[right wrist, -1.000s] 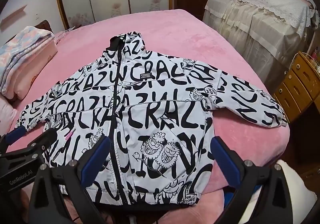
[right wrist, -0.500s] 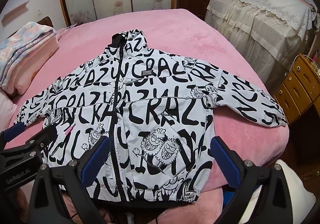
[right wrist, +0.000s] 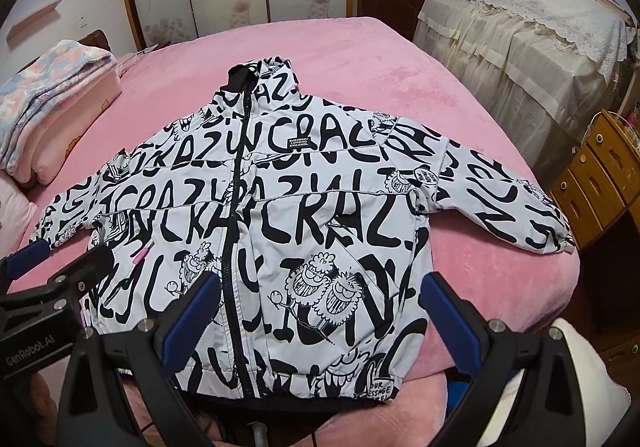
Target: Fold large clothes
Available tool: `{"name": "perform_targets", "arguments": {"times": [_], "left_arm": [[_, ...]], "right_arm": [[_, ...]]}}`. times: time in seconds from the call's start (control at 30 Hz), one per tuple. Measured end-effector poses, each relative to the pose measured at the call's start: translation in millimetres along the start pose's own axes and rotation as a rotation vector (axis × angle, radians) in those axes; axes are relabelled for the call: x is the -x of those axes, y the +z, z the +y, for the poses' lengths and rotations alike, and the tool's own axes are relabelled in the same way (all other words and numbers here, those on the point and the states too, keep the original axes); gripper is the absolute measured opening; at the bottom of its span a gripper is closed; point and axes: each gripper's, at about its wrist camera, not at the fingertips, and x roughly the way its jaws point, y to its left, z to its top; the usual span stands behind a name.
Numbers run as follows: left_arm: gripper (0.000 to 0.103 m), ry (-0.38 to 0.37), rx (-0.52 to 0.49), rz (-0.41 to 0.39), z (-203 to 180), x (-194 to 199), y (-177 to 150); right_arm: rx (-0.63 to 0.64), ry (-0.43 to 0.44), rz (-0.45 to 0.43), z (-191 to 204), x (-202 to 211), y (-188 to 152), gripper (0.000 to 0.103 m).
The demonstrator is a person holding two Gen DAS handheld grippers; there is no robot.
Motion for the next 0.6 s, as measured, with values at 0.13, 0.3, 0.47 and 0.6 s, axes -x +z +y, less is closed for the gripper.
{"name": "perform_targets", "arguments": {"times": [0.13, 0.3, 0.47, 0.6], "left_arm": [[0.103, -0.034, 0.023, 0.024, 2.4, 1.2, 0.6], [0.103, -0.033, 0.027, 0.03, 3.6, 1.0, 0.1], [0.103, -0.031, 0.028, 0.03, 5.0, 0.3, -2.6], [0.103, -0.028, 0.027, 0.033, 5.0, -1.4, -5.5]], "right_arm": [[-0.001, 0.0, 0.0, -0.3, 0.0, -0.2, 0.1], [0.001, 0.0, -0.003, 0.4, 1.1, -1.5, 0.1], [0.0, 0.002, 0.0, -0.2, 0.8, -1.8, 0.1], [-0.001, 0.003, -0.001, -0.7, 0.7, -2.3, 0.1]]}}
